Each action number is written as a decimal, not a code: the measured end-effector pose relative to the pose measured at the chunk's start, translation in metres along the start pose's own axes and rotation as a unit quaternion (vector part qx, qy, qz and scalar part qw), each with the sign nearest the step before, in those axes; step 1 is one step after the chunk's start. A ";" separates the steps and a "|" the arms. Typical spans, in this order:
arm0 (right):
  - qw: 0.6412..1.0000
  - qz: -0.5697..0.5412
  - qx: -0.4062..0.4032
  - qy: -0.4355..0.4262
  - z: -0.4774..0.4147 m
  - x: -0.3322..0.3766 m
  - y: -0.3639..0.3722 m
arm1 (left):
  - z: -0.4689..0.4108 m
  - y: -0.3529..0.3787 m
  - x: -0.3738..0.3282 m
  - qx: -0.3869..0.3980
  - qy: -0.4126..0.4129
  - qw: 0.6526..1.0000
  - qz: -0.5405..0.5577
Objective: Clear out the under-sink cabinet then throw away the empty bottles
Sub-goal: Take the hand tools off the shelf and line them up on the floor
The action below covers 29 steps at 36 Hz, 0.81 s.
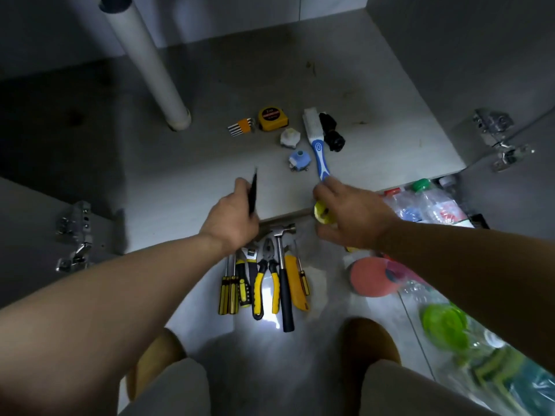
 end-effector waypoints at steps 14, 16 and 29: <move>0.907 0.131 0.391 0.084 0.052 0.029 0.112 | 0.109 0.040 0.043 0.236 0.103 0.966 -0.035; 0.915 0.111 0.374 0.101 0.042 0.027 0.112 | 0.108 0.047 0.058 0.255 0.059 0.965 -0.032; 0.900 -0.051 0.372 0.222 0.025 0.012 0.135 | 0.116 0.073 0.129 0.256 -0.159 0.953 0.030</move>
Point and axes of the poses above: each hand's wrist, its own z-axis away from the middle knuckle, its own y-axis out of the palm, x = y × z, the point moved 7 cm from there along -z, towards the middle knuckle, and after that the axes turned 14 degrees about y, right-handed, at the moved point
